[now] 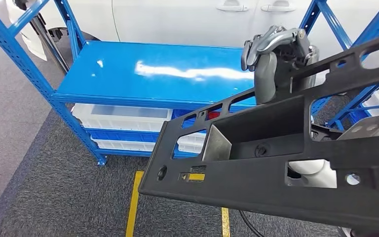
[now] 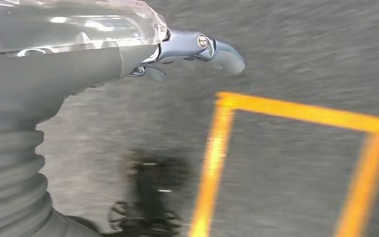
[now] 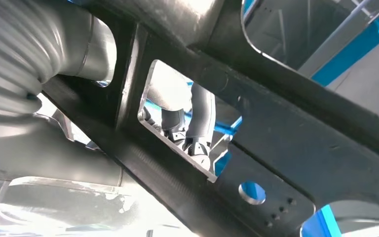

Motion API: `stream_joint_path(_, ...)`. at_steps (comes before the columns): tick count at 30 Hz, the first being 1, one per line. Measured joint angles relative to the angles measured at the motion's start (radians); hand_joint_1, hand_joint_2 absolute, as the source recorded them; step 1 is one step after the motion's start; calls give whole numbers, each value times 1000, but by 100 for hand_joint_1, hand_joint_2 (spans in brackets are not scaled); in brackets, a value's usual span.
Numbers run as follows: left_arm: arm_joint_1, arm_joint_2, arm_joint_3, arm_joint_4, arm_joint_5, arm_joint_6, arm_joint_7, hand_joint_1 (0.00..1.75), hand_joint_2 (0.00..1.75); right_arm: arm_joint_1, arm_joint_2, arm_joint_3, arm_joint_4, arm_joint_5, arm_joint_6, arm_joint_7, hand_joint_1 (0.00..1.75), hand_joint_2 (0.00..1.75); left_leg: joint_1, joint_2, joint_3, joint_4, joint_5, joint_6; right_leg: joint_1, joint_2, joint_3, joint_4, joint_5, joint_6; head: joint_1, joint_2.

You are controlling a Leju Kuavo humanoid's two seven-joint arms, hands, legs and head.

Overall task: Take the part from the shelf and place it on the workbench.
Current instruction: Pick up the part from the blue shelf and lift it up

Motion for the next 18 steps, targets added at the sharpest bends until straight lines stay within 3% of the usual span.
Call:
stream_joint_path(2, 7, 2, 0, 0, -9, -3, 65, 0, 175, 2, -2, 2, 0, 15, -12, -13, 175, 175, 1, 0, -30, 12, 16, -7, -5, 0, 83, -87, 46, 1, 0, 0)
stream_joint_path(4, 12, 5, 0, 0, -19, 0, 120, 0, 175, 10, -2, 0, 0, 36, -15, -28, 175, 175, 0, -1, -51, 23, 29, -17, -3, 1, 177, -221, 39, -6, 0, 0)
stream_joint_path(6, 17, 10, 1, 0, -25, 11, 168, 0, 175, 32, -2, -9, -1, 58, -10, -48, 175, 175, 1, -3, -59, 24, 44, -29, 5, 3, 209, -281, 20, -19, 0, 0)
stream_joint_path(8, 26, 14, 4, 0, -27, 24, 209, 0, 175, 73, -2, -25, -1, 85, 14, -79, 175, 175, 4, -5, -64, 21, 52, -41, 4, 0, 198, -288, 37, -37, 0, 0)
stream_joint_path(9, 31, 16, 6, 0, -28, 29, 225, 0, 175, 98, -2, -35, -1, 100, 30, -94, 175, 175, 5, -6, -71, 33, 32, -46, 4, -2, 190, -292, 48, -46, 0, 0)
stream_joint_path(11, 37, 19, 10, 0, -28, 32, 243, 0, 175, 147, 3, -56, -3, 126, 57, -116, 175, 175, 8, -7, -93, 111, -59, -51, 4, -5, 168, -295, 73, -59, 0, 0)
stream_joint_path(12, 39, 20, 13, 0, -27, 33, 246, 0, 175, 171, 7, -67, -5, 137, 68, -121, 175, 175, 8, -7, -106, 172, -112, -53, 5, -5, 153, -295, 84, -63, 0, 0)
stream_joint_path(13, 39, 21, 17, 0, -26, 33, 248, 0, 175, 193, 12, -76, -7, 145, 79, -124, 175, 175, 8, -7, -115, 233, -146, -55, 7, -5, 138, -295, 94, -64, 0, 0)
stream_joint_path(14, 39, 22, 21, 0, -23, 33, 248, 0, 175, 213, 17, -84, -8, 152, 95, -127, 175, 175, 8, -7, -116, 277, -155, -55, 9, -5, 123, -294, 105, -64, 0, 0)
stream_joint_path(15, 39, 23, 26, 0, -20, 33, 248, 0, 175, 227, 24, -90, -8, 160, 114, -130, 175, 175, 8, -7, -105, 296, -138, -54, 11, -5, 106, -293, 115, -64, 0, 0)
stream_joint_path(16, 39, 23, 29, 0, -18, 33, 248, 0, 175, 237, 31, -94, -8, 168, 131, -132, 175, 175, 7, -7, -79, 285, -106, -50, 12, -4, 91, -291, 126, -63, 0, 0)
stream_joint_path(17, 38, 23, 32, 0, -15, 33, 247, 0, 175, 242, 43, -99, -8, 179, 148, -130, 175, 175, 6, -7, -39, 243, -77, -44, 14, -4, 78, -290, 136, -62, 0, 0)
stream_joint_path(18, 37, 24, 35, 0, -13, 32, 245, 0, 175, 244, 57, -103, -11, 190, 161, -124, 175, 175, 3, -7, 13, 179, -68, -37, 15, -3, 67, -288, 145, -60, 0, 0)
